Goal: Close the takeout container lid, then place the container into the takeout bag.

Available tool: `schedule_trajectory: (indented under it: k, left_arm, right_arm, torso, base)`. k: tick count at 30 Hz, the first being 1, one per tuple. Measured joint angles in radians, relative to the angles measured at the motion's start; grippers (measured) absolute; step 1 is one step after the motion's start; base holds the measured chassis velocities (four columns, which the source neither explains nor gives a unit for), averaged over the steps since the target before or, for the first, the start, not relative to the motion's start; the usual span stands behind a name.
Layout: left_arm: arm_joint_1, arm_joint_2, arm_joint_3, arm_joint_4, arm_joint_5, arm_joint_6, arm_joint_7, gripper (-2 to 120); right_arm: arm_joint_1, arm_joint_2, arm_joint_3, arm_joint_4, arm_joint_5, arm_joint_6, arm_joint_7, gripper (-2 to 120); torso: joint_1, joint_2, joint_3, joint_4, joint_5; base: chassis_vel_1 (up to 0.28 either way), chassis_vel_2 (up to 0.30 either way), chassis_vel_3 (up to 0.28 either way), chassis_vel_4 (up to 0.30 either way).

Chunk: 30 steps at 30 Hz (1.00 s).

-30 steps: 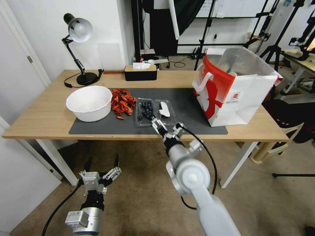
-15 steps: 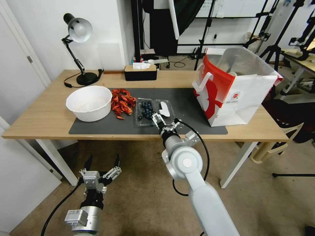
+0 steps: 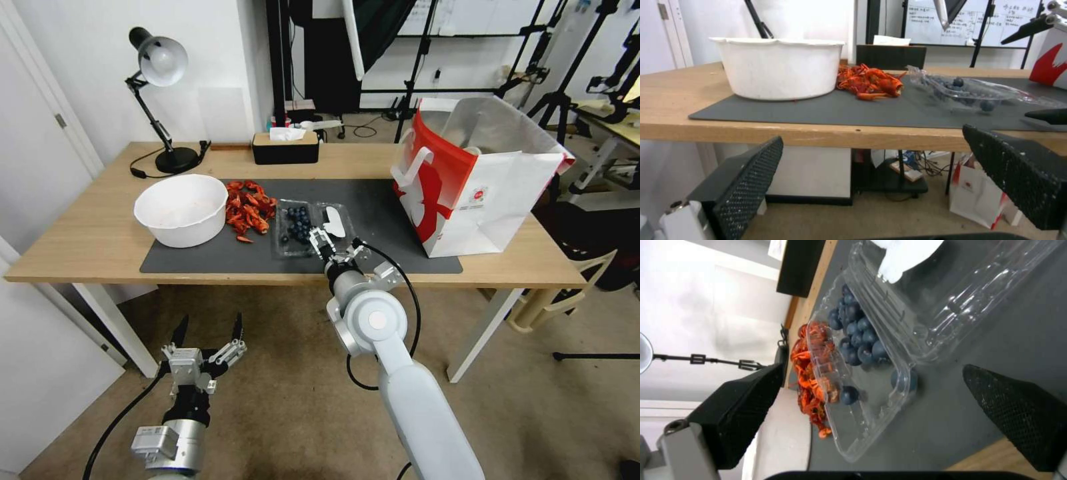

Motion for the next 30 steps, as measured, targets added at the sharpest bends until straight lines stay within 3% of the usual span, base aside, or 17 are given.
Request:
schedule_trajectory:
  k: [30]
  left_arm:
    - [-0.009,0.02,-0.007,0.023,-0.014,-0.01,0.013,100]
  right_arm:
    - [0.042,0.024,0.008,-0.078,0.012,0.01,-0.019,100]
  torso:
    - [0.0,0.0,0.0,-0.0001,0.0]
  base:
    - [0.0,0.0,0.0,0.0]
